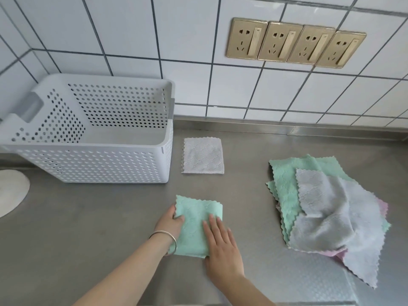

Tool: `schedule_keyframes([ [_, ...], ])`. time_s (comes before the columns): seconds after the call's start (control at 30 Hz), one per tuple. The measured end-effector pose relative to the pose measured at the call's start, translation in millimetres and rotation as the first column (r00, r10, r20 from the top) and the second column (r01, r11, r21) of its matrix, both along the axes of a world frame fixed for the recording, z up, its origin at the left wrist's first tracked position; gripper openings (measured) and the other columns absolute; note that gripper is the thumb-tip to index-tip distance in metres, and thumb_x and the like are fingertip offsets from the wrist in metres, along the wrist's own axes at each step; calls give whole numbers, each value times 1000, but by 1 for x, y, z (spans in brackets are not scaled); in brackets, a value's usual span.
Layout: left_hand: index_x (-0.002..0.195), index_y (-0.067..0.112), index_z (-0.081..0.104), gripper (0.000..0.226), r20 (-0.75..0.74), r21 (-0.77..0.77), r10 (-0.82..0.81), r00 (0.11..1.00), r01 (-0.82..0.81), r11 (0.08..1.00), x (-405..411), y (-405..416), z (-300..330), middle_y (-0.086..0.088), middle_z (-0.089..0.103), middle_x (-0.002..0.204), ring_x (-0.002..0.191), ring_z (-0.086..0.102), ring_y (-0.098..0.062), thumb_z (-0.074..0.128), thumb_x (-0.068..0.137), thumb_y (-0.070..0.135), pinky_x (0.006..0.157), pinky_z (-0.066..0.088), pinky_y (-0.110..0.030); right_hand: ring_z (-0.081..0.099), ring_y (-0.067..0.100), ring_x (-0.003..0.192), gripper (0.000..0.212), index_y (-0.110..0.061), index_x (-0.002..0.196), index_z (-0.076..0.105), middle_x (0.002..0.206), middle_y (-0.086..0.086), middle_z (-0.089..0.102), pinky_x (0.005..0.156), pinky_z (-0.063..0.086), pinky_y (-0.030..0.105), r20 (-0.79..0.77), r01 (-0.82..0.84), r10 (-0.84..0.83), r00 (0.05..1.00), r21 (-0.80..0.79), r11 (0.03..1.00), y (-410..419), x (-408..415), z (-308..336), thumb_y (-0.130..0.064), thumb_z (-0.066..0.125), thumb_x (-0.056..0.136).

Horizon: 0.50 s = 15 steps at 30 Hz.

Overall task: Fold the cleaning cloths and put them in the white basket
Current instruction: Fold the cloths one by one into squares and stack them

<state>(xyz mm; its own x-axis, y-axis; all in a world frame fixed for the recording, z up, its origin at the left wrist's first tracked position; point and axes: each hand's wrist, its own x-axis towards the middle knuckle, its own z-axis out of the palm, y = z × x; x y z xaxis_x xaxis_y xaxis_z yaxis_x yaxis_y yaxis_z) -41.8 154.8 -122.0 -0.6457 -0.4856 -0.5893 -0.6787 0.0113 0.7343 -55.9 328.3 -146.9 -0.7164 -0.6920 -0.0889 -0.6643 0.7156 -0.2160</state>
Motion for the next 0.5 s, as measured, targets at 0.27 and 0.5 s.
schedule_keyframes([
  [0.27,142,29,30,67,-3,-192,46,999,-46,980,5,6,-16,-5,52,135,123,51,-22,60,84,17,102,36,-29,-8,19,145,78,-9,132,44,143,5,36,109,7,35,-19,36,-34,999,64,997,-2,2,-9,-47,46,64],
  [0.5,132,16,44,51,-38,-769,-253,967,133,625,35,26,-20,-6,53,129,116,47,-23,34,87,38,99,38,-36,-9,16,145,60,-10,133,40,153,6,27,109,10,36,-128,34,-39,991,-43,999,-6,0,-4,-42,39,82],
])
